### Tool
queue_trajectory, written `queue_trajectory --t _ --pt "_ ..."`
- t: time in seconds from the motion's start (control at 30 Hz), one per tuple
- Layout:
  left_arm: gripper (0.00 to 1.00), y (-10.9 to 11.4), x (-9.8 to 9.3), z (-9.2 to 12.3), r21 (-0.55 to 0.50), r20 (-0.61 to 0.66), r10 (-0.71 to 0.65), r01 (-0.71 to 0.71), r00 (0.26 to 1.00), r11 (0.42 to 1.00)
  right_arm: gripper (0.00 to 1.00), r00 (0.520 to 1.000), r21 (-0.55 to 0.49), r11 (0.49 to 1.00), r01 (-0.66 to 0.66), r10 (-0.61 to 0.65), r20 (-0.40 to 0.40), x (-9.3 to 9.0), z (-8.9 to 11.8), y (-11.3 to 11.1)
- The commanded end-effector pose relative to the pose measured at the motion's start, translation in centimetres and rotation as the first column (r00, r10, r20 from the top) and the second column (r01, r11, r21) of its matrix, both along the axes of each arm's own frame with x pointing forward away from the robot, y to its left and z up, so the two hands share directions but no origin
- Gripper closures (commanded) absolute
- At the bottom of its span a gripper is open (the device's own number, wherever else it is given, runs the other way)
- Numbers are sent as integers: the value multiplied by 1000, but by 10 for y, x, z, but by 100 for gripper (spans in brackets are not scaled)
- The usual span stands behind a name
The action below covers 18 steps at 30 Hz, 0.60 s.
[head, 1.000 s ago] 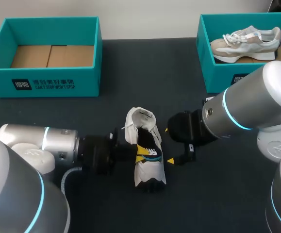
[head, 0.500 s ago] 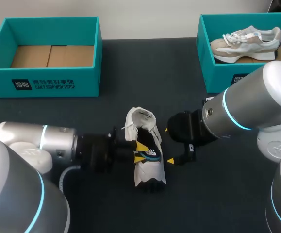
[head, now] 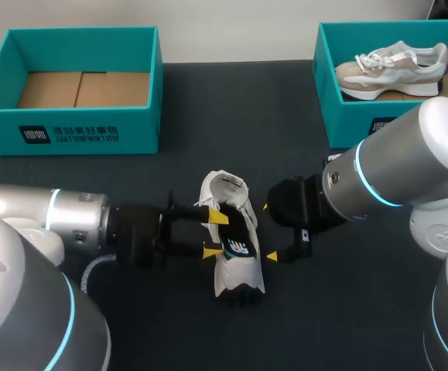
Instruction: Take the shoe out of the shoebox, open the shoe tongue, remove and reinsert the insole, then place the shoe into the shoebox
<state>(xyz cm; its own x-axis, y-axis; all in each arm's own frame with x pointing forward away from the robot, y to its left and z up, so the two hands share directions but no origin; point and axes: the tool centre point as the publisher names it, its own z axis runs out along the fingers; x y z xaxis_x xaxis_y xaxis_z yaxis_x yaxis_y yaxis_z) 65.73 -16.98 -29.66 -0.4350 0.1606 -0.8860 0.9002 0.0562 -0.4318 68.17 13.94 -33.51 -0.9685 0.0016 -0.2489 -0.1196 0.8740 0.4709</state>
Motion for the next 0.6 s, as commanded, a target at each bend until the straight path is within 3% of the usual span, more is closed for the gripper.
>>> queue_trajectory --t 0.03,0.2,0.4,0.43,0.5,0.6 --pt "29 15 -4 10 20 5 0 0 1000 1000 0 1000 2 1000 0 0 1 -1 0 -1" --pt "20 22 1 17 74 27 -26 24 999 997 0 1000 2 1000 0 0 1 -1 0 -1" --pt "13 27 11 31 184 2 -164 161 986 970 0 1000 2 1000 0 0 1 -1 0 -1" --pt "13 28 13 31 214 3 -182 177 983 961 0 1000 -7 1000 4 -4 -1 -1 1 -5" --pt "2 29 17 33 261 -3 -230 223 973 939 0 1000 -18 1000 11 -11 -8 -2 5 -12" --pt "0 30 24 36 329 -11 -292 279 956 902 0 1000 -46 999 23 -23 -17 -4 12 -25"
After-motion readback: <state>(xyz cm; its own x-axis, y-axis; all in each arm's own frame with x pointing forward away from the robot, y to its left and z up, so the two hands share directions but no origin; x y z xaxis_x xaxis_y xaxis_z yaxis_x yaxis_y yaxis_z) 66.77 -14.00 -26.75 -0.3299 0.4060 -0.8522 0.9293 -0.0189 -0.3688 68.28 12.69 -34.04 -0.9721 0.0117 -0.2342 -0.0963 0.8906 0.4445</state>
